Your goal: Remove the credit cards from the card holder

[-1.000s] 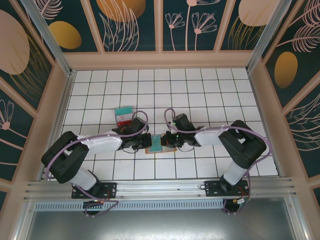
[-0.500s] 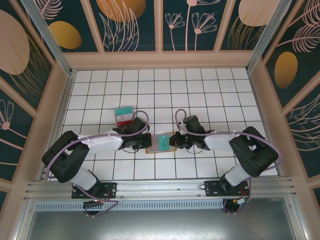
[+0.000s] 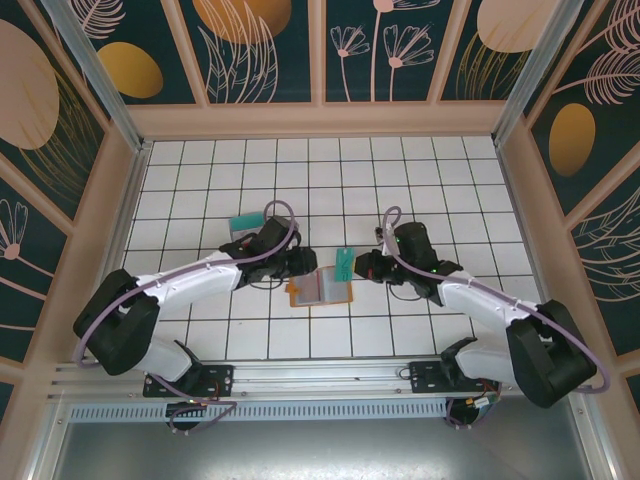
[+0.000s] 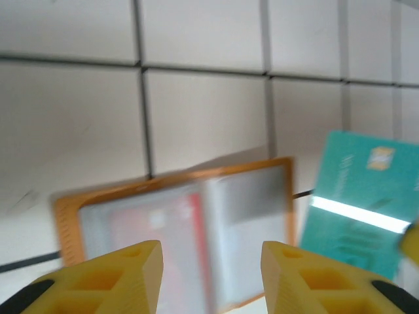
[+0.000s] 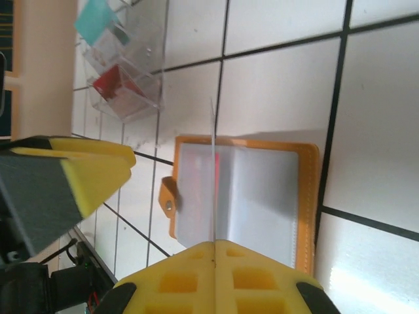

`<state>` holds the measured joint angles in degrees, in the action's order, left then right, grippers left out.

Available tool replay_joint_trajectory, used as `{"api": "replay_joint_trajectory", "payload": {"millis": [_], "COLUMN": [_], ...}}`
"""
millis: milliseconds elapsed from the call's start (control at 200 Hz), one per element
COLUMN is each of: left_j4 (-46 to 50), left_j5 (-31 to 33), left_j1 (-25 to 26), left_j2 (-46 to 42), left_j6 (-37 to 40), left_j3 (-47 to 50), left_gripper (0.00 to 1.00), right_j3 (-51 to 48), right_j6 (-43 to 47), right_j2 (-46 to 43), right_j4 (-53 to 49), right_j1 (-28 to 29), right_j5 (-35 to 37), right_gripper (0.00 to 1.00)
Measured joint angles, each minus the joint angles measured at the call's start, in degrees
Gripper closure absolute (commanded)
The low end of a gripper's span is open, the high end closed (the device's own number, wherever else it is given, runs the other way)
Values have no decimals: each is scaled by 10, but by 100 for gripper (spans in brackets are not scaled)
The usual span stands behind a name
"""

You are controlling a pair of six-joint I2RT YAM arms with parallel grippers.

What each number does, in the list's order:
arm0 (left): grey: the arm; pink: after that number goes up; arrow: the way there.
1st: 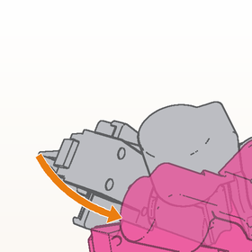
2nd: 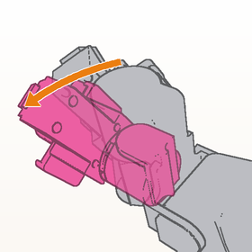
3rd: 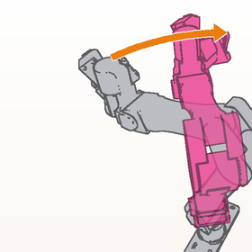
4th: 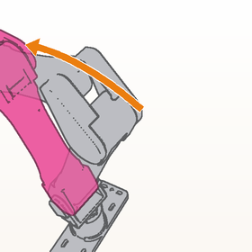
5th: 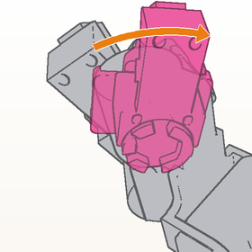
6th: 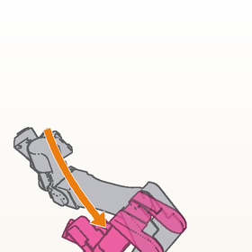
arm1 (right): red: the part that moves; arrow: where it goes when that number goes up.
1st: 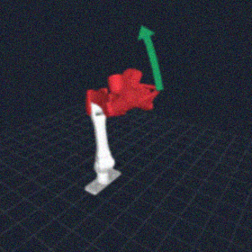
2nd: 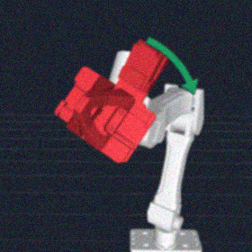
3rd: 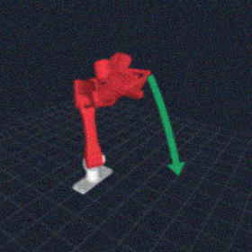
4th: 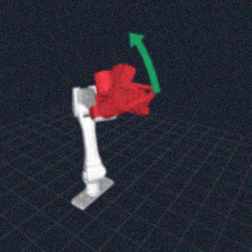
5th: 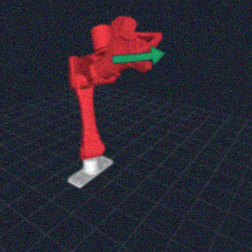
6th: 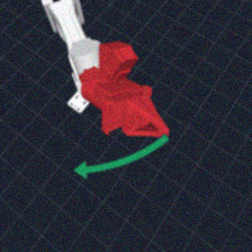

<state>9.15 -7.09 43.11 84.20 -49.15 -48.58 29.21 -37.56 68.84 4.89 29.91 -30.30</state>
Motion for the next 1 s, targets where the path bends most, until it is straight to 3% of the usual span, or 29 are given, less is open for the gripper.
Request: {"api": "replay_joint_trajectory", "payload": {"millis": [520, 746, 941, 1001], "left_j4": [-214, -265, -301, -309], "left_j5": [-144, -171, -181, -185], "left_j1": [-20, -24, -31, -30], "left_j2": [-36, -42, -66, -74], "left_j6": [-109, -137, -144, -143], "left_j3": [30, 52, 68, 68], "left_gripper": [60, 76, 100, 100], "right_j3": [-10, -20, -24, -25], "right_j6": [-77, -100, -109, -109], "right_j2": [-43, -43, -43, -43], "right_j4": [158, 193, 204, 205], "right_j1": [-32, -41, -47, -47], "right_j5": [-121, -141, -144, -144], "right_gripper": [100, 100, 100, 98]}}
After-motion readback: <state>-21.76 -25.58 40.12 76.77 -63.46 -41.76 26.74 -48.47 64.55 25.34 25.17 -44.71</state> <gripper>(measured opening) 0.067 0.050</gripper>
